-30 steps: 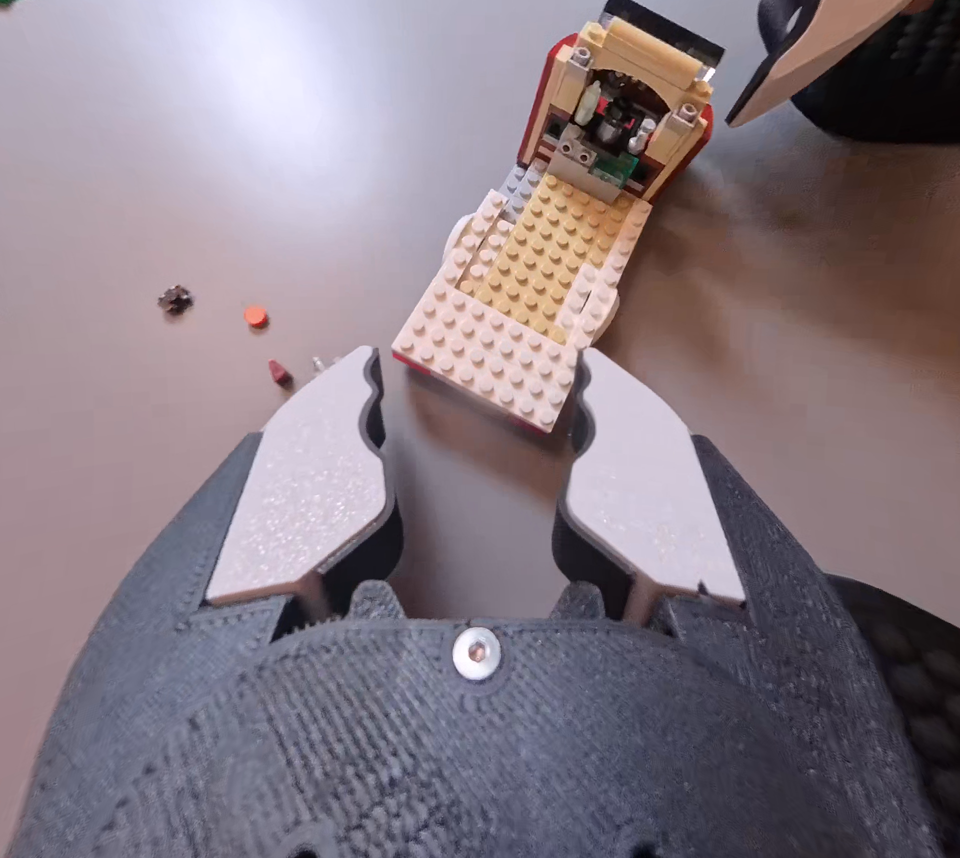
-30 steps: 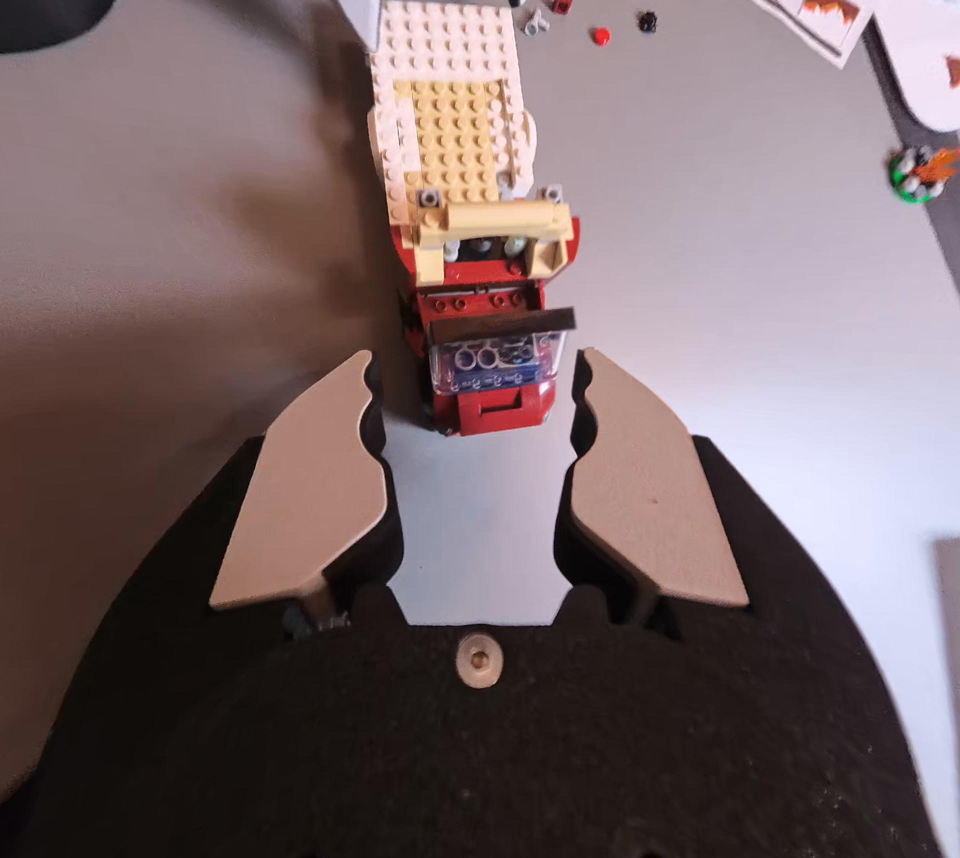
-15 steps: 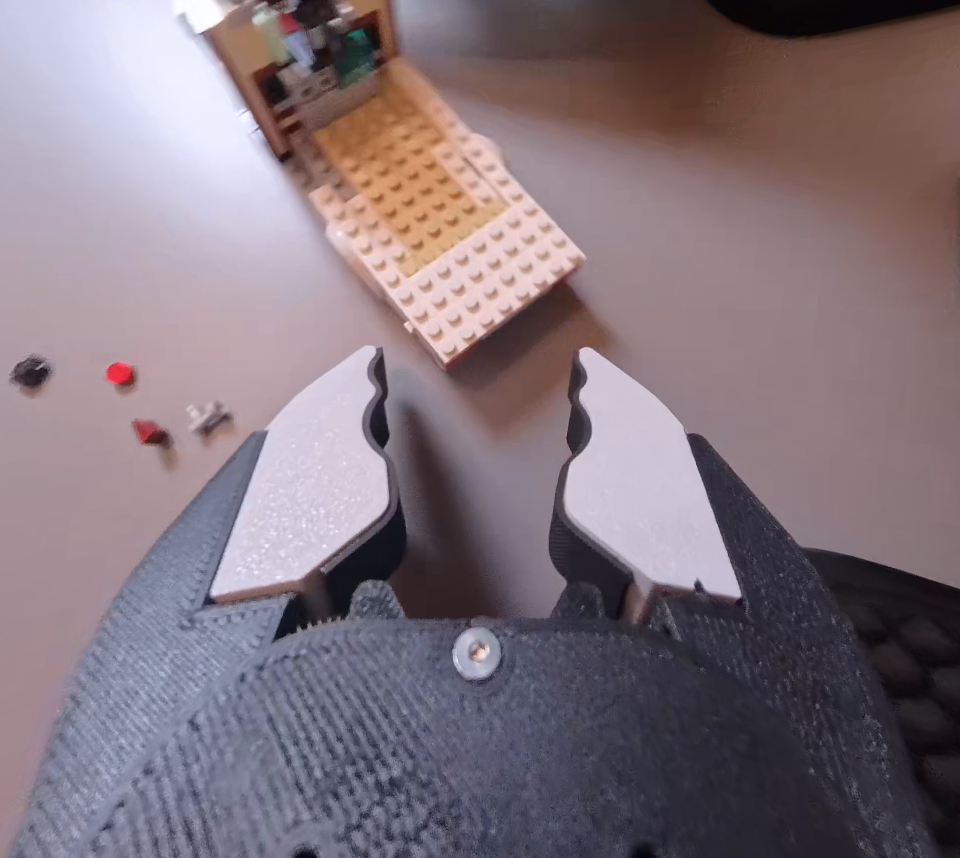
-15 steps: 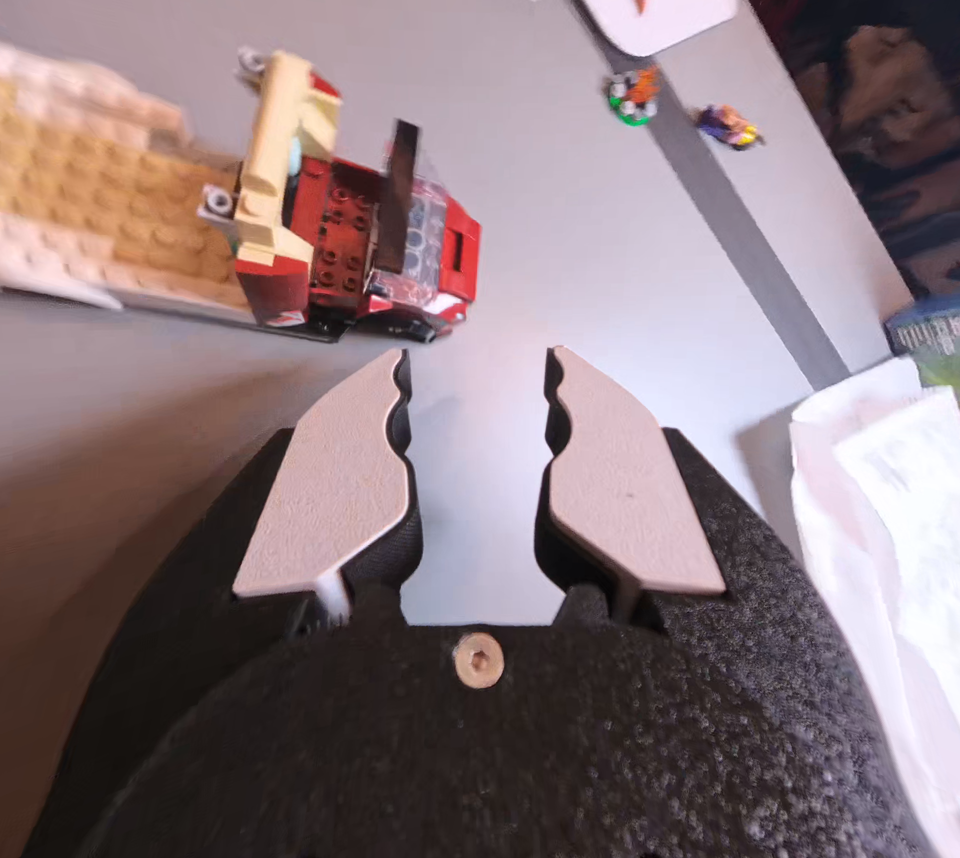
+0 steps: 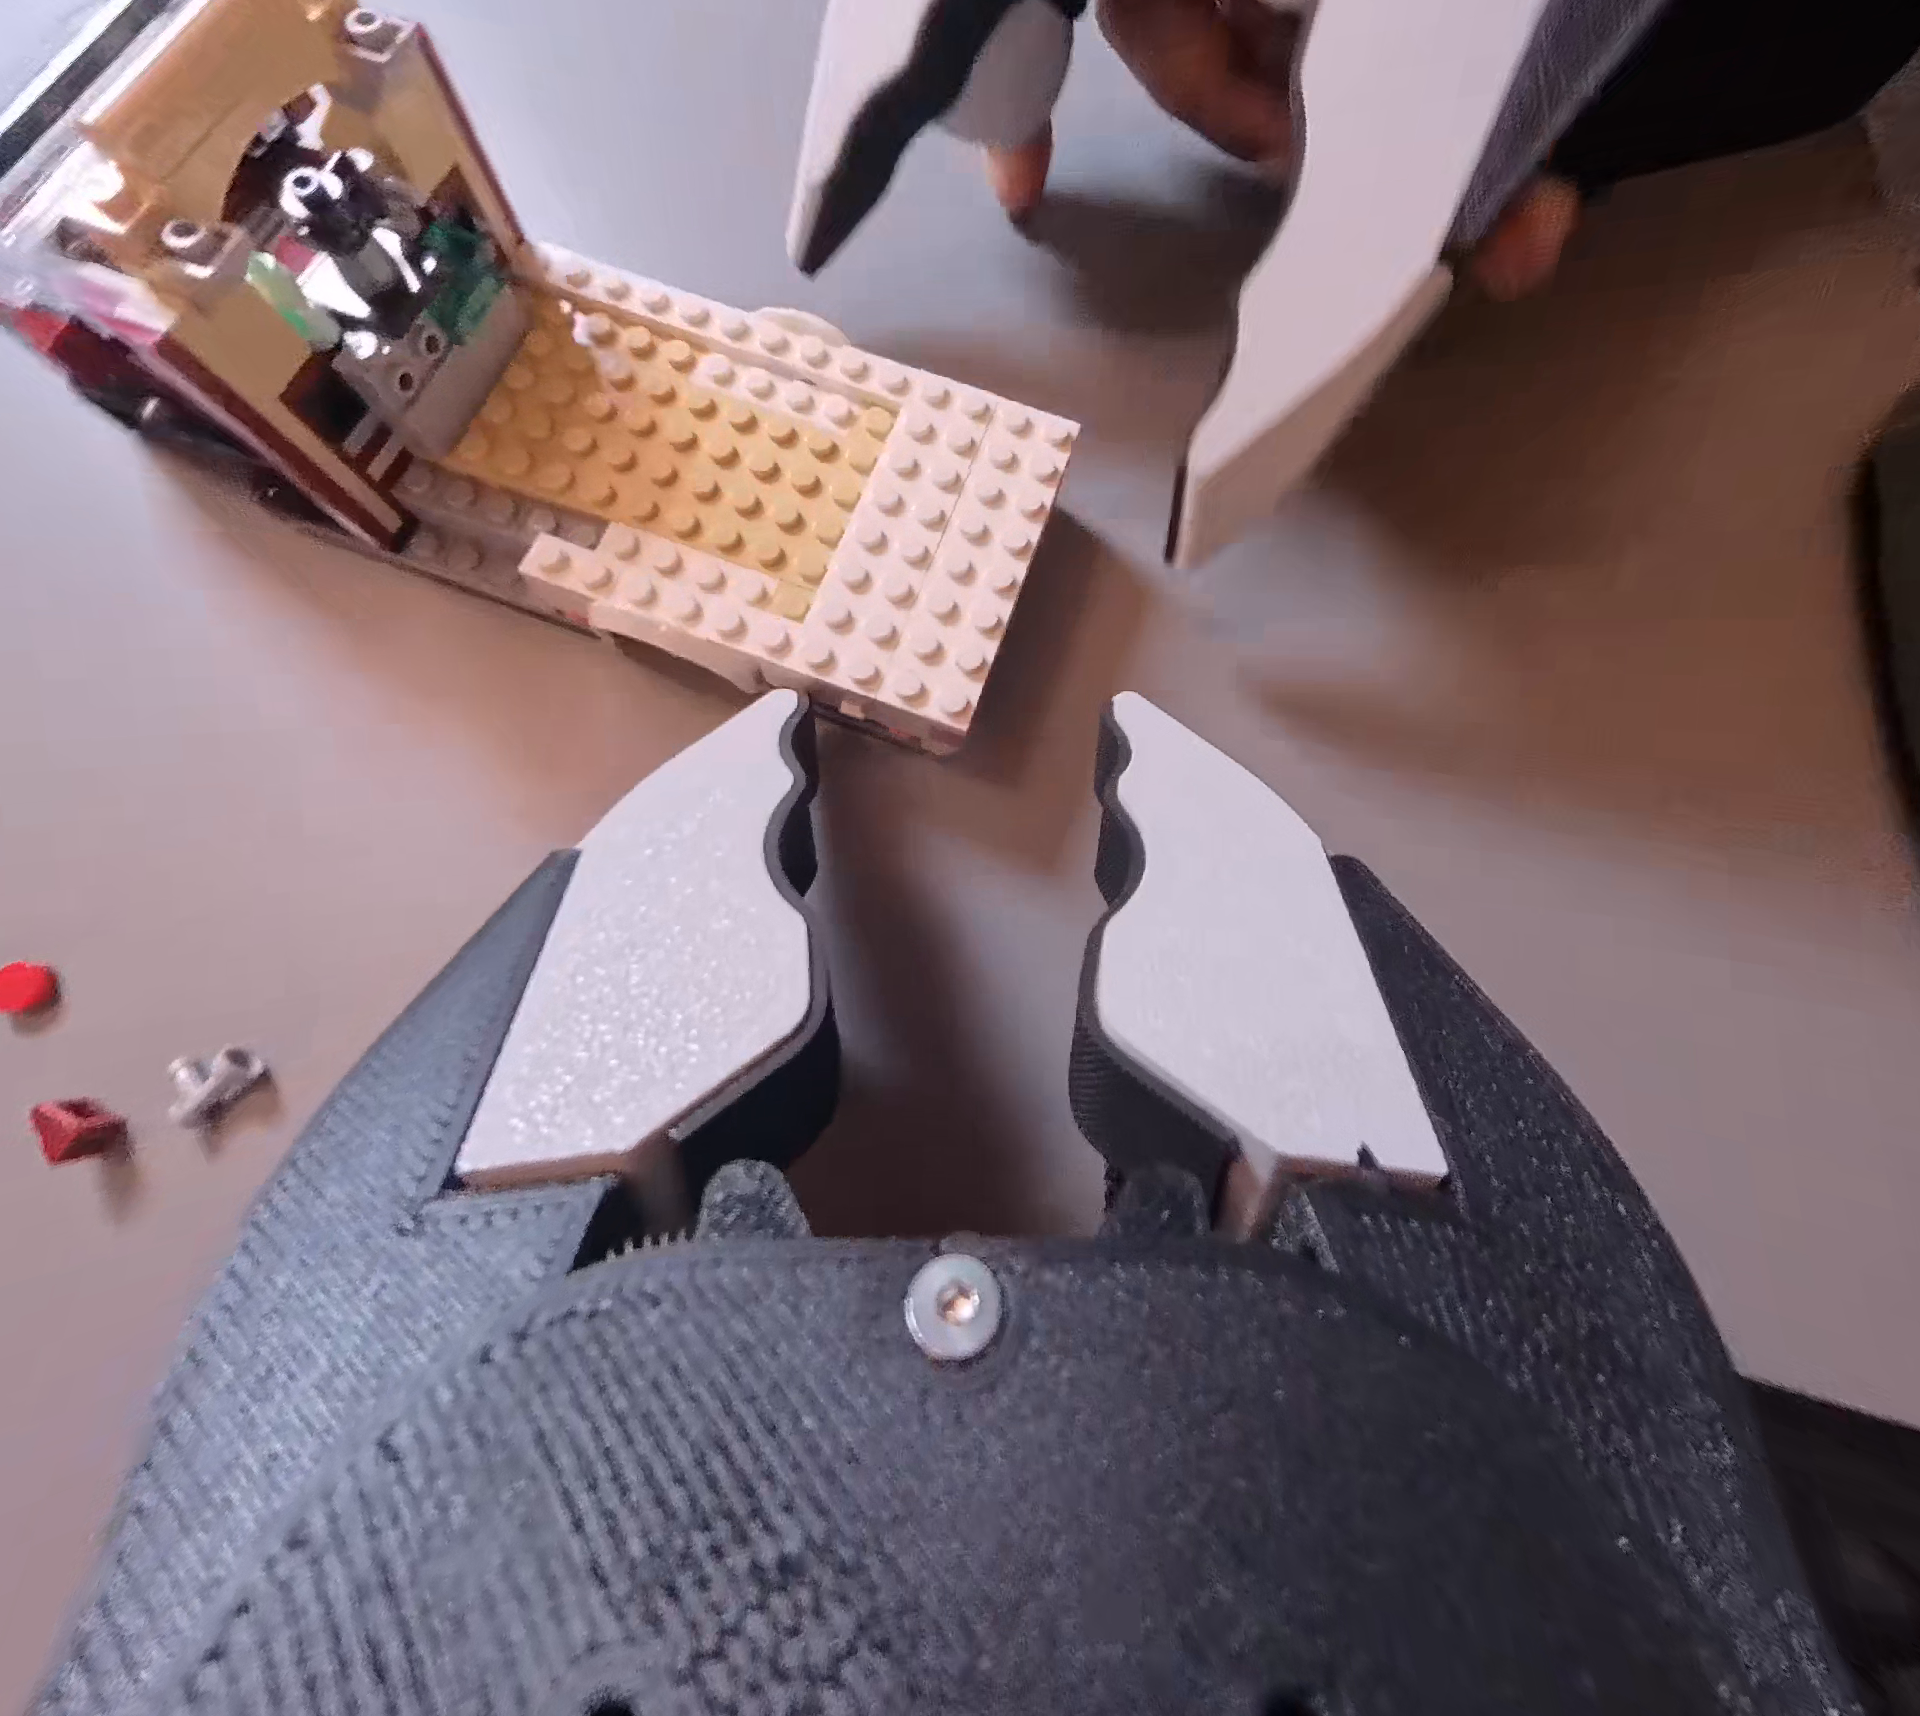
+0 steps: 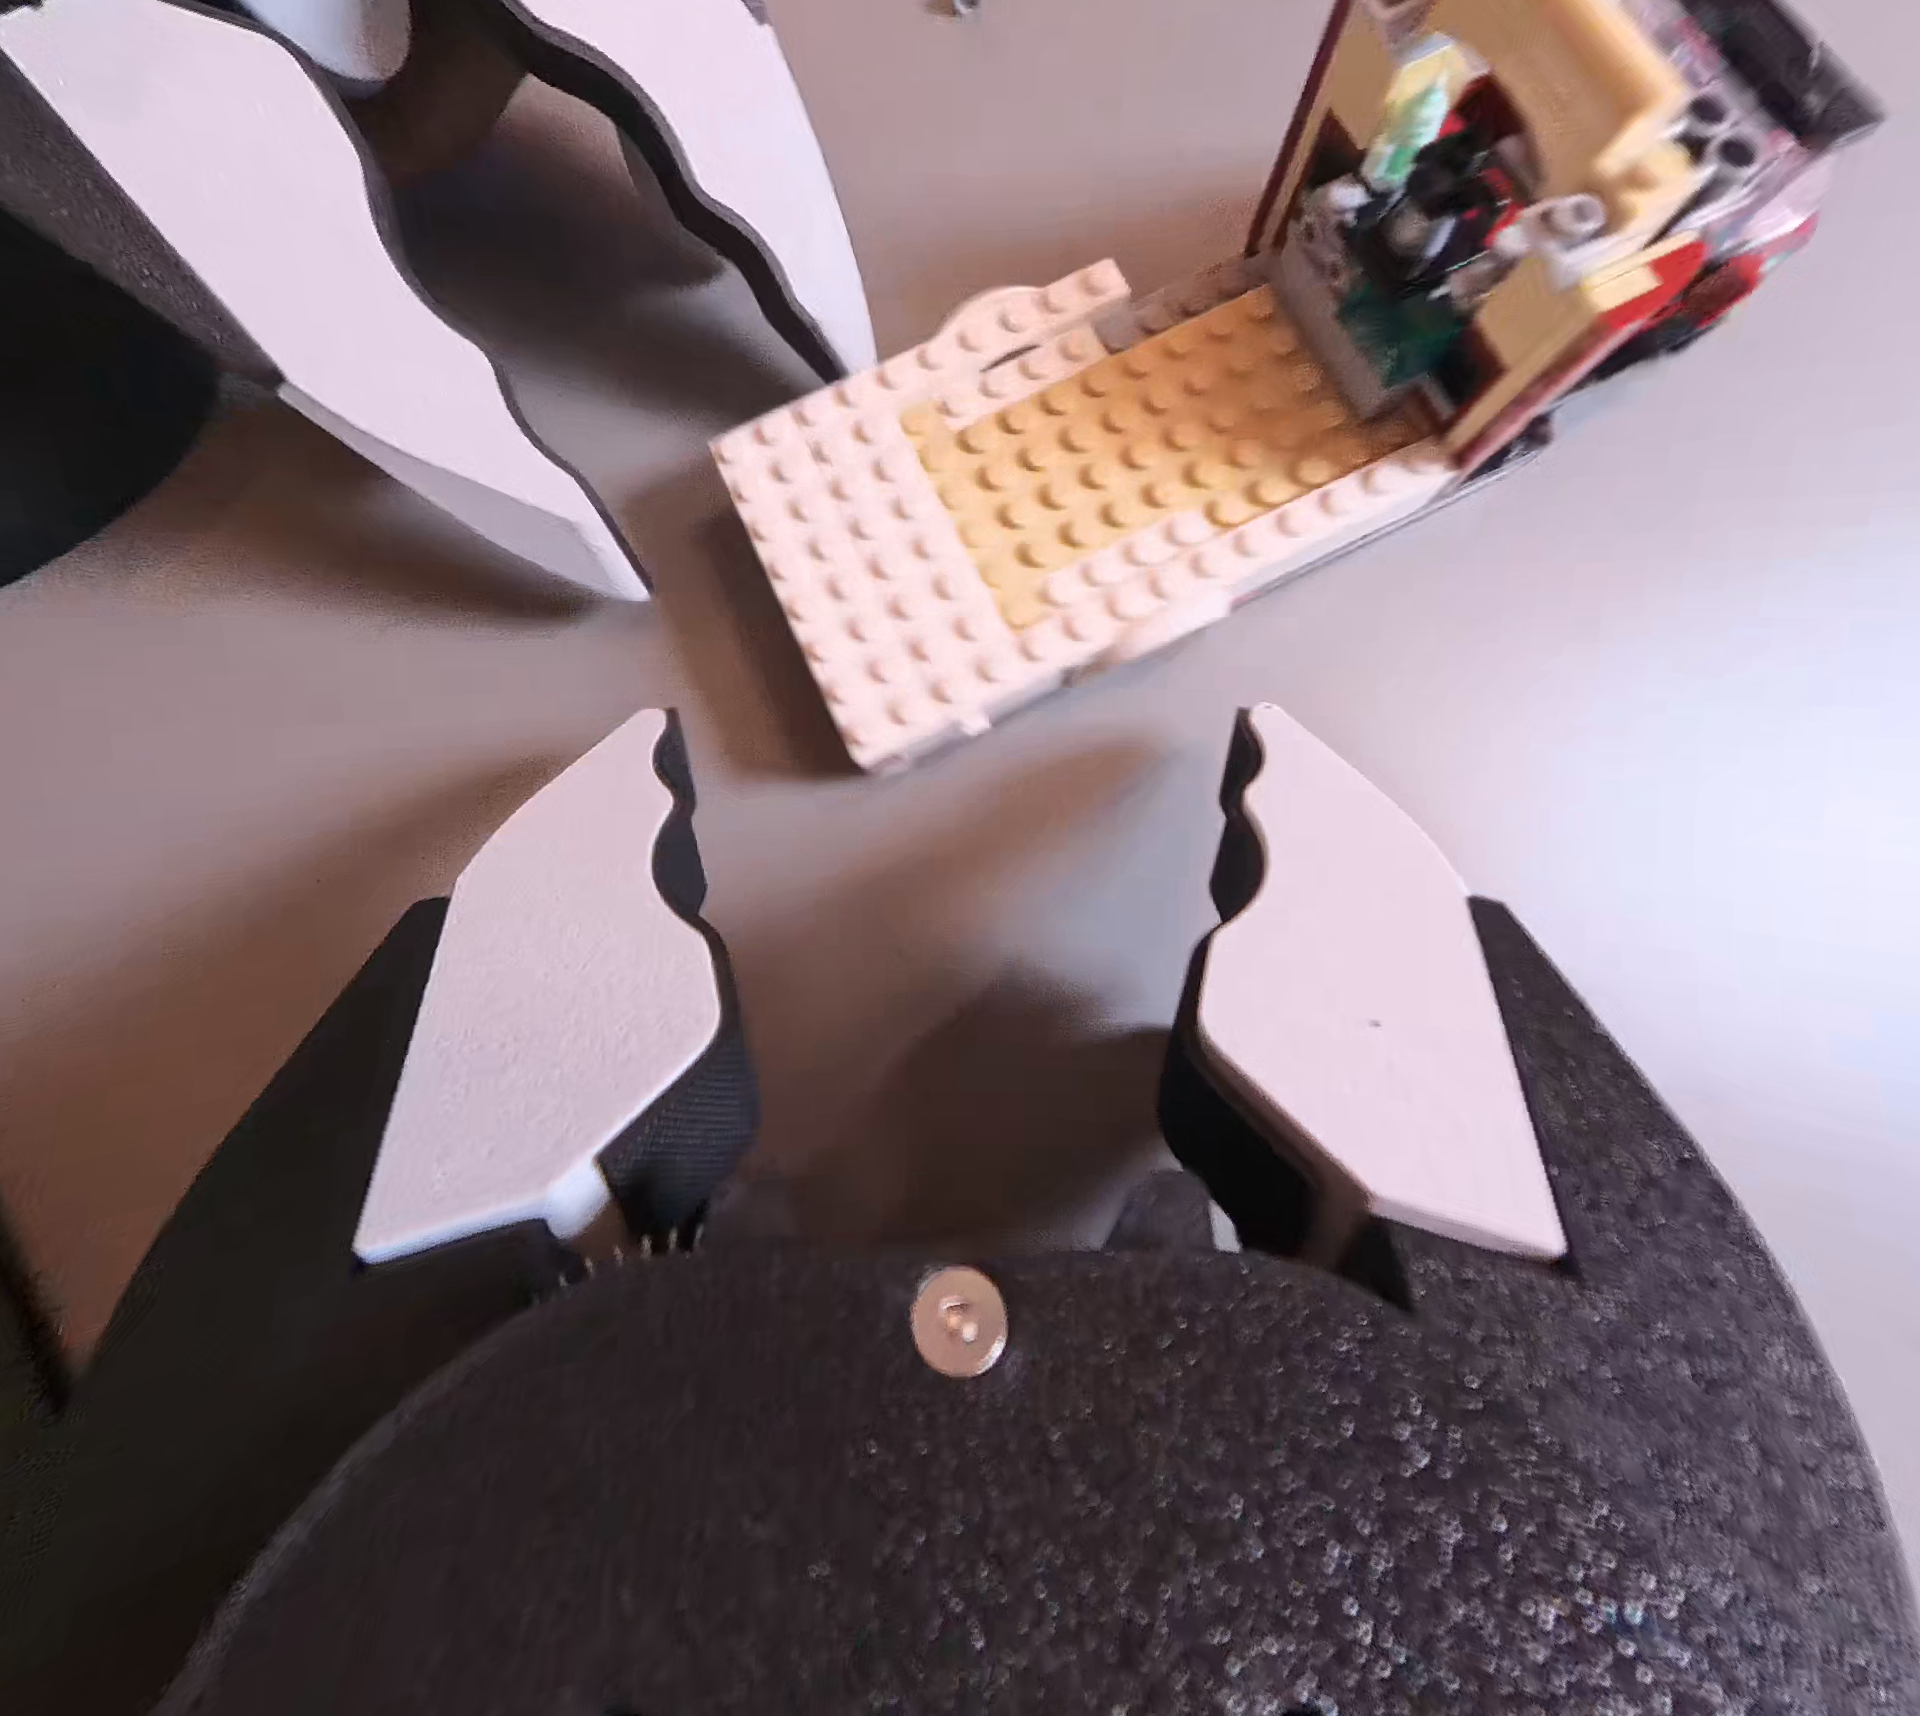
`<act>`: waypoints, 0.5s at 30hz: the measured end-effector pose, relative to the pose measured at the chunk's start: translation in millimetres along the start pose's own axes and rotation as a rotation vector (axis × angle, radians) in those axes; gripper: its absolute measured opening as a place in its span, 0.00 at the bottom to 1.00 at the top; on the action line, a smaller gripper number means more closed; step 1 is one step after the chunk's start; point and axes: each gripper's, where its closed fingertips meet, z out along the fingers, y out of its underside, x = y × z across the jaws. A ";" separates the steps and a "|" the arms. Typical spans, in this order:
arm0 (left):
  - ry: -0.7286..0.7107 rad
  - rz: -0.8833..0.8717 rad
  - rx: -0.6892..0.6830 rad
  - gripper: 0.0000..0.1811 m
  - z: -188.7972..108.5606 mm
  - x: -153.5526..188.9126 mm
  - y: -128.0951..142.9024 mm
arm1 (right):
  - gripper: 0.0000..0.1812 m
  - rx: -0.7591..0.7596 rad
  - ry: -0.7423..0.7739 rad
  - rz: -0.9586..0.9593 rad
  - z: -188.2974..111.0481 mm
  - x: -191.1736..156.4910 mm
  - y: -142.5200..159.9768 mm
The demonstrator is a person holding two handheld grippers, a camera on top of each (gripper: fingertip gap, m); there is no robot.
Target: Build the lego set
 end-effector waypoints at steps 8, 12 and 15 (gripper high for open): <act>0.048 0.094 0.008 0.24 11.8 13.7 -13.8 | 0.54 -0.039 0.216 0.116 3.9 8.6 5.4; -0.006 0.033 0.064 0.25 -10.7 -6.4 -14.4 | 0.52 -0.034 0.277 0.153 13.4 13.2 -5.3; -0.048 0.010 0.091 0.25 -23.1 -18.6 -10.3 | 0.48 -0.037 0.291 0.162 13.9 19.1 -7.0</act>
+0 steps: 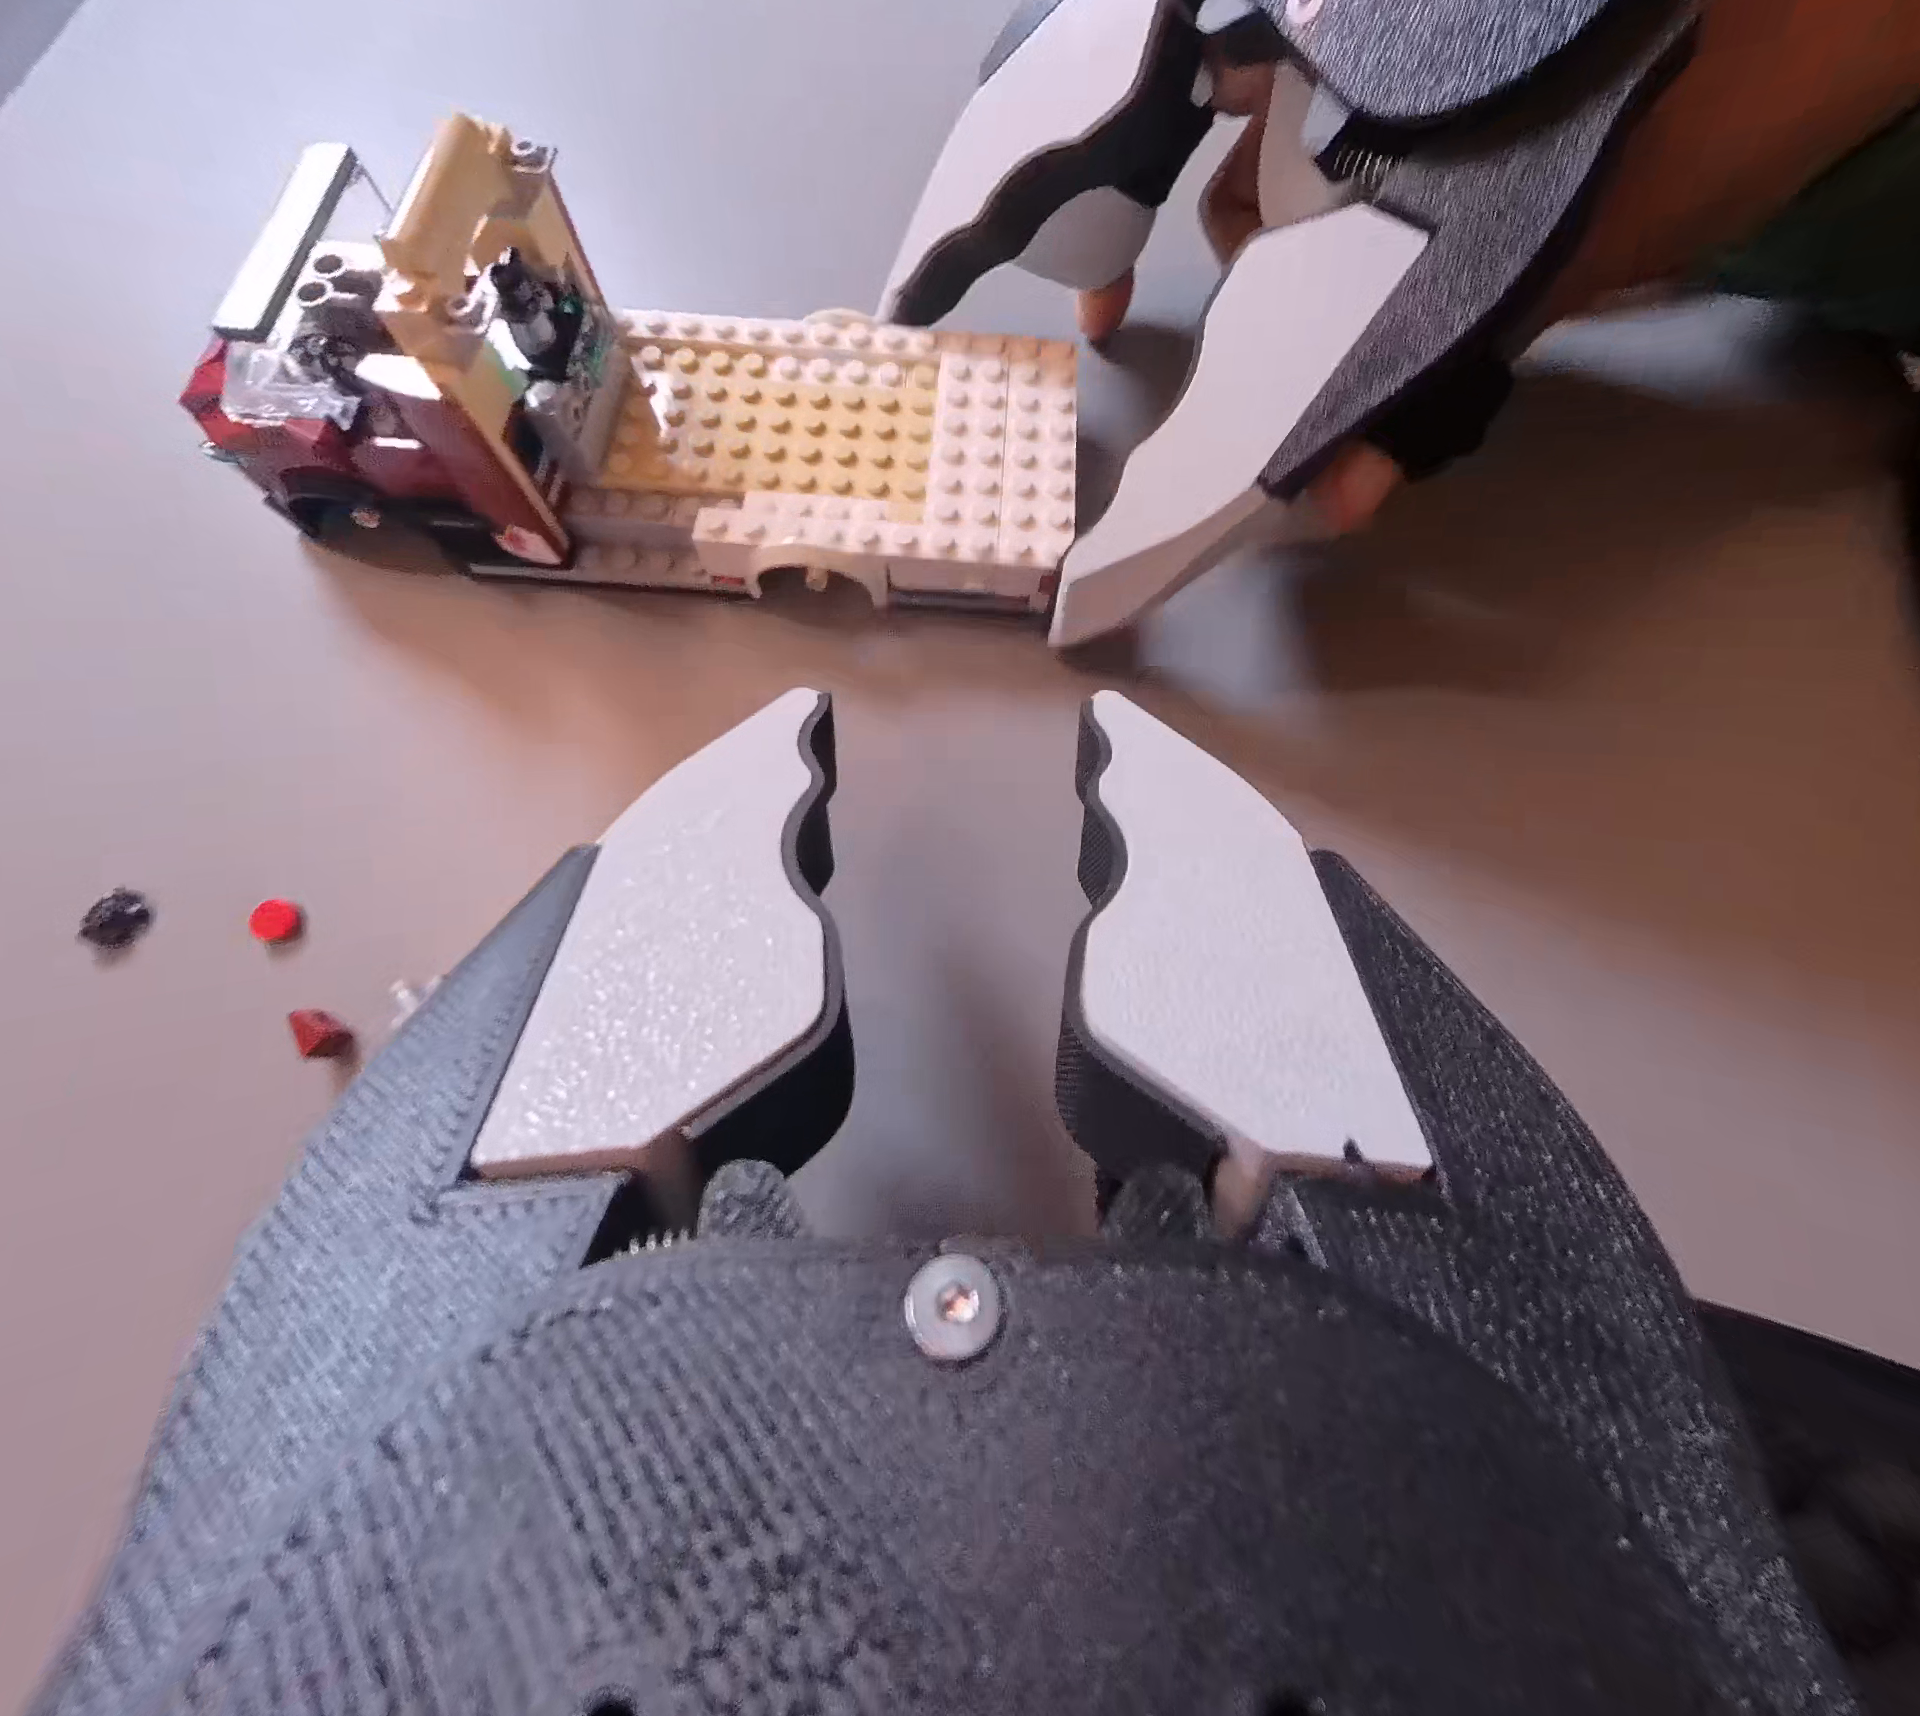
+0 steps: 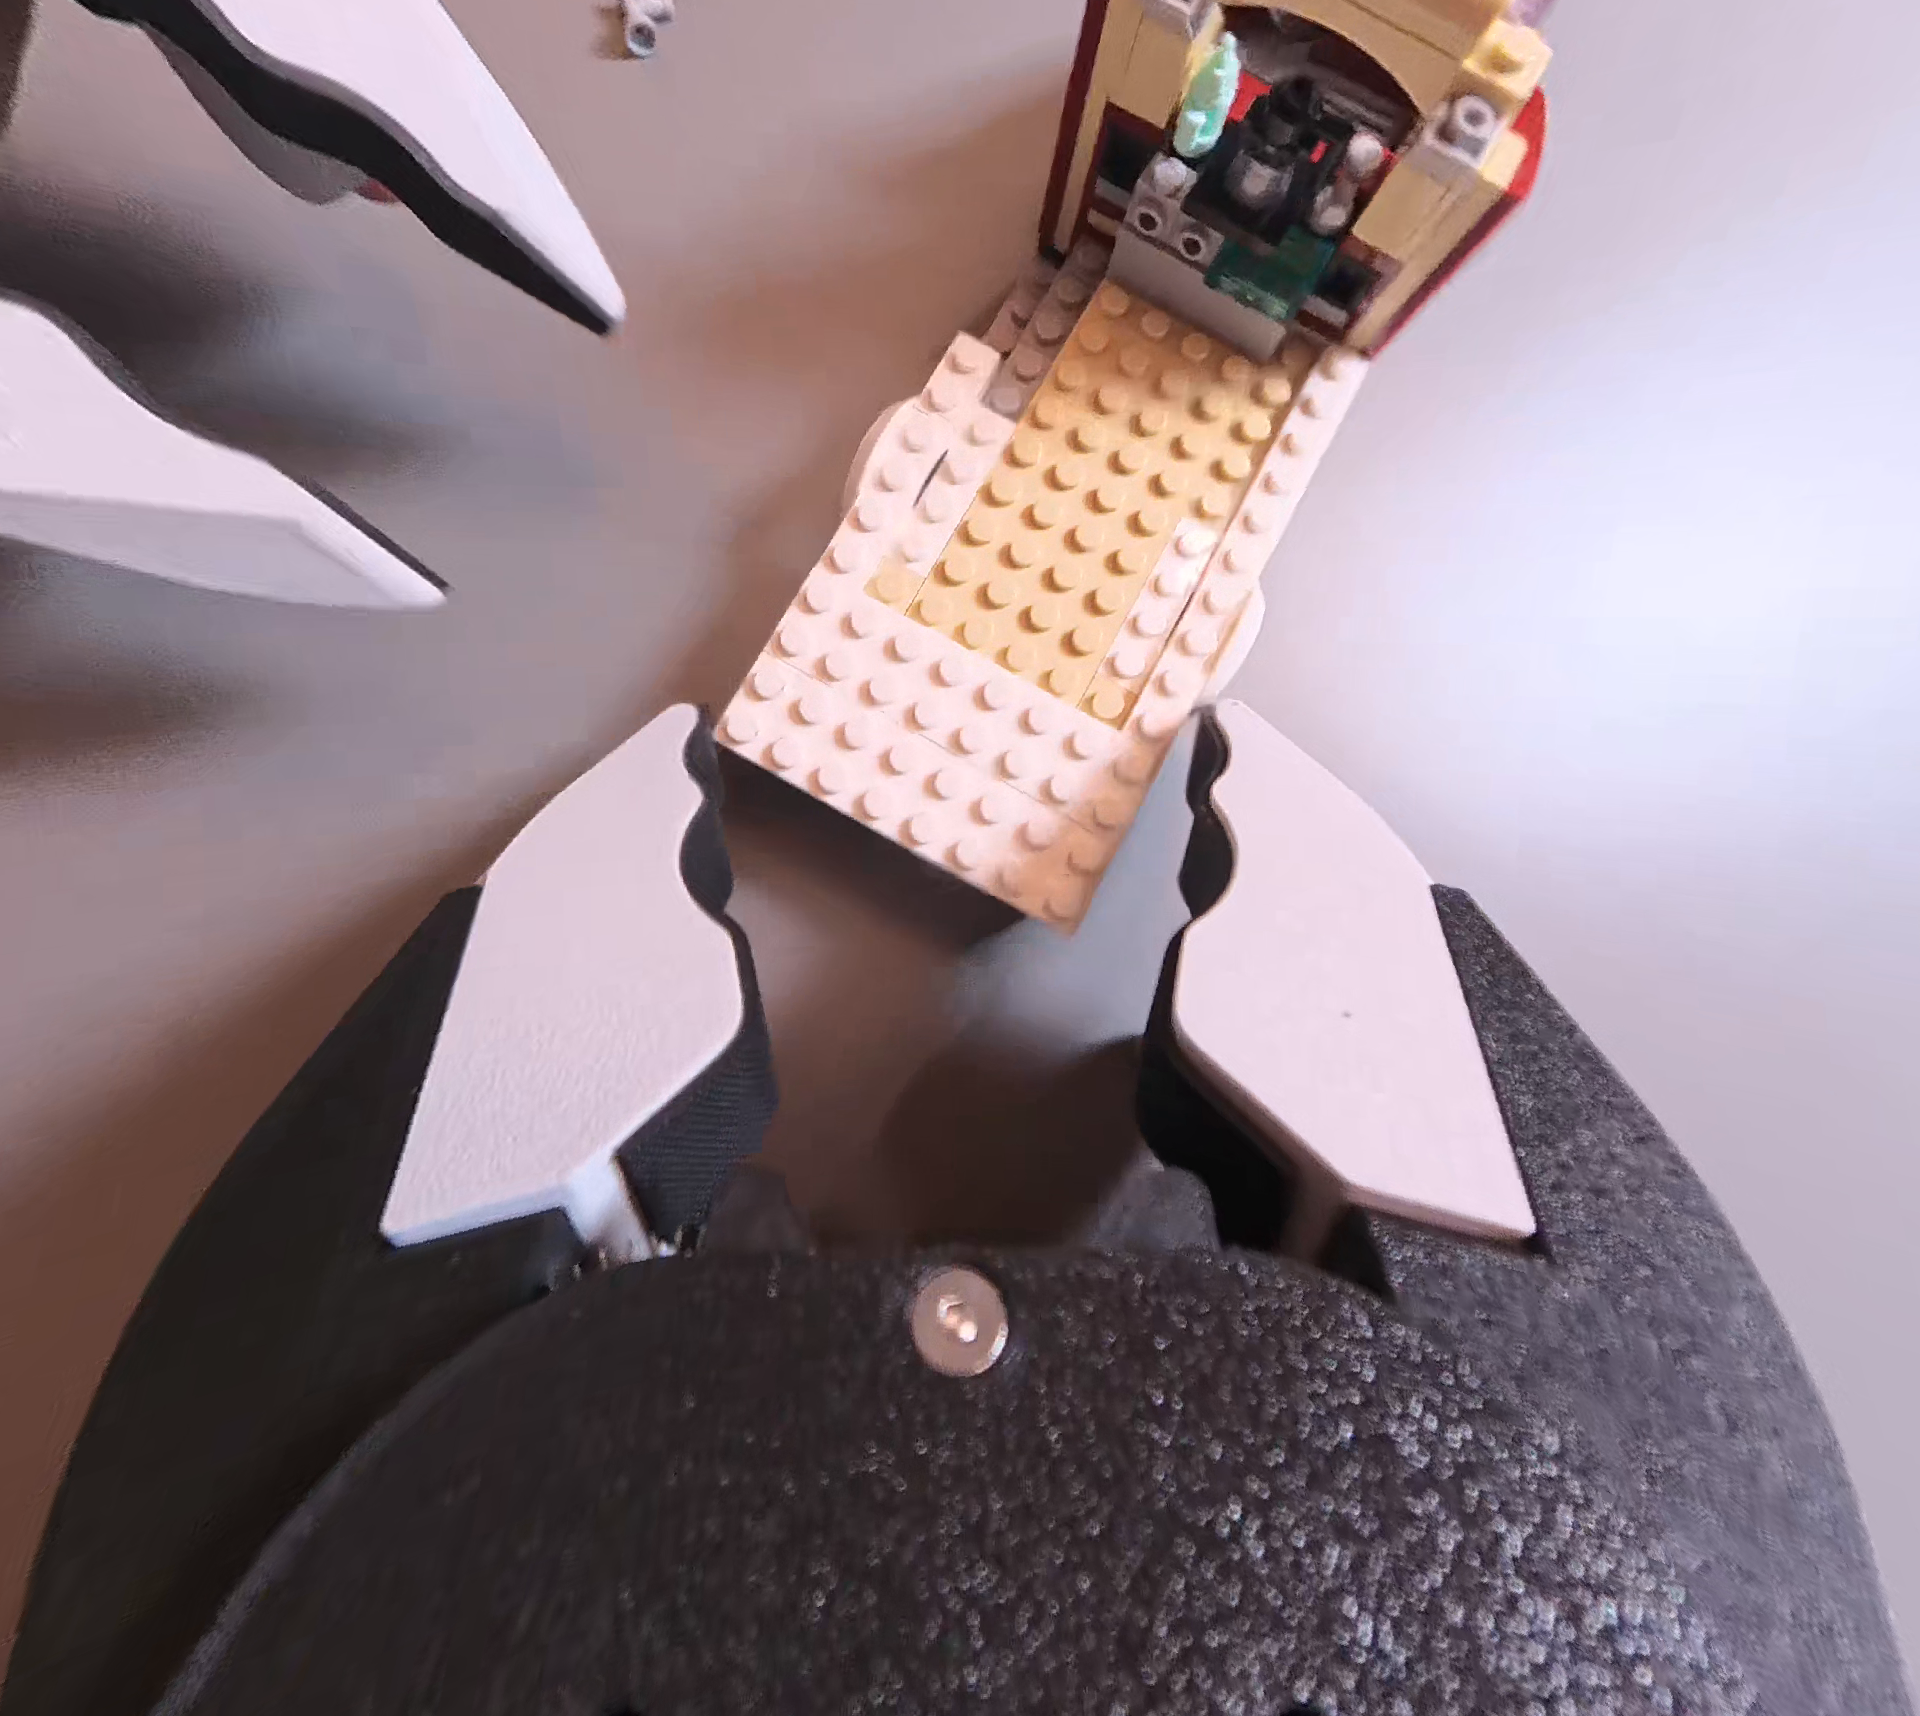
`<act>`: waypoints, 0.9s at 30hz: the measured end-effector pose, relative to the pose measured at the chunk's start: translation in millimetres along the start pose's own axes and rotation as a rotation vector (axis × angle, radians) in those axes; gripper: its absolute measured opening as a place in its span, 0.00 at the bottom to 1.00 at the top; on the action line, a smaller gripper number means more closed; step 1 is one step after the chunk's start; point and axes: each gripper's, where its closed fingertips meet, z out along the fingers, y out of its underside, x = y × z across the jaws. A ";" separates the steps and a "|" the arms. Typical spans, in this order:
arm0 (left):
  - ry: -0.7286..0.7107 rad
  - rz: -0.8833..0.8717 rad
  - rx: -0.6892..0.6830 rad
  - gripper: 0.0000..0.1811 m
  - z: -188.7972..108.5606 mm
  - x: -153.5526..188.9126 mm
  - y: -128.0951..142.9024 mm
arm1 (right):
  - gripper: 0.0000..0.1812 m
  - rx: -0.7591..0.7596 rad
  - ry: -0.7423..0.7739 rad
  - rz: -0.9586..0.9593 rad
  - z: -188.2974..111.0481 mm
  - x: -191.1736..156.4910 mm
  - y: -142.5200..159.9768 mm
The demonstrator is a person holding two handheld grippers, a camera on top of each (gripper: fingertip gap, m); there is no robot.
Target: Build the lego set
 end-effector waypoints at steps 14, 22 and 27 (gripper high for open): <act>-0.080 0.062 -0.030 0.27 7.3 -12.2 10.2 | 0.48 -0.052 -0.215 -0.035 -24.5 75.4 24.3; -0.097 0.070 -0.010 0.27 9.7 -13.8 8.9 | 0.42 -0.078 -0.090 -0.094 -6.8 71.8 20.6; -0.211 0.160 0.009 0.29 2.3 -26.5 2.0 | 0.42 -0.112 -0.369 0.008 -17.8 68.7 14.6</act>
